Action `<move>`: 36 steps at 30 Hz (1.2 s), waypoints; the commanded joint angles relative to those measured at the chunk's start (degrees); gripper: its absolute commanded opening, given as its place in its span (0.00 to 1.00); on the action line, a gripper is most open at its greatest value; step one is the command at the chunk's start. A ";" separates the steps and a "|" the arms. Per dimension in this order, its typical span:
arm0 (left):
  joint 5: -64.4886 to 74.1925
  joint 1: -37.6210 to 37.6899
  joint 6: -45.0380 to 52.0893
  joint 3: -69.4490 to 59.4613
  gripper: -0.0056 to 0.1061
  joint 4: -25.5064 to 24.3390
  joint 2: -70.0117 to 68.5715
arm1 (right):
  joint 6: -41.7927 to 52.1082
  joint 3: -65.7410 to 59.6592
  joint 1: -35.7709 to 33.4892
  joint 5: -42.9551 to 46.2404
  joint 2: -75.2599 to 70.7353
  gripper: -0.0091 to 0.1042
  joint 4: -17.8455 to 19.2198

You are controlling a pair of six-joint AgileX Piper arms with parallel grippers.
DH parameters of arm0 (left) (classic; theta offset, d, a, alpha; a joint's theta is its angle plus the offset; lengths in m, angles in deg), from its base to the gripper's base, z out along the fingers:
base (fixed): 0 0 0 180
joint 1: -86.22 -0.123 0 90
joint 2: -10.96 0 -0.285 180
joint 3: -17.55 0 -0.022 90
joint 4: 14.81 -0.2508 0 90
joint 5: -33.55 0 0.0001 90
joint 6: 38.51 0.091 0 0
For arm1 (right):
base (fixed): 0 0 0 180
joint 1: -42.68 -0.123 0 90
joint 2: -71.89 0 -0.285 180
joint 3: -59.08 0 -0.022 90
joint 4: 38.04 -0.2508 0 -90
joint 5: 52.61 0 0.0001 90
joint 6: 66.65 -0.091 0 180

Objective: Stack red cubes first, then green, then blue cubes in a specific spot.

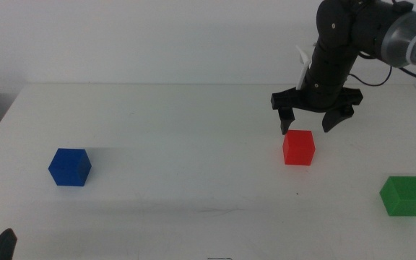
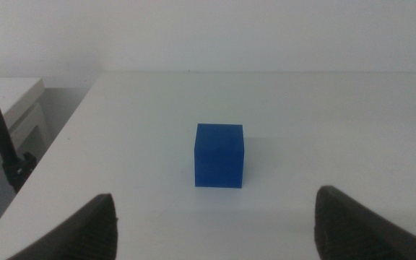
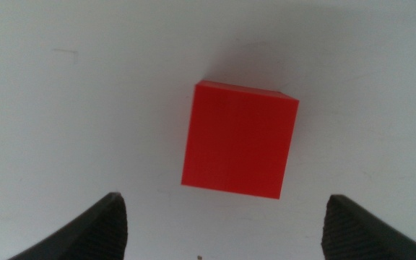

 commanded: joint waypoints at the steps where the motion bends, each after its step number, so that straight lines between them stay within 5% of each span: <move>1: -4.45 0.10 -0.37 0.17 0.89 0.04 -1.15 | -1.83 1.81 1.23 -0.76 -2.34 0.74 1.11; 17: -4.45 0.10 -0.37 0.17 0.89 0.04 -1.15 | -4.80 1.81 2.04 8.94 5.30 0.72 1.52; 21: -4.45 0.10 -0.37 0.17 0.89 0.04 -1.15 | -4.80 1.81 2.04 9.44 5.92 0.51 1.57; 25: -4.45 0.10 -0.37 0.17 0.89 0.04 -1.15 | -4.75 1.81 1.83 8.92 5.95 0.07 2.39; 36: -4.45 0.10 -0.37 0.17 0.89 0.04 -1.15 | -14.35 1.75 -7.30 5.72 1.56 0.07 6.91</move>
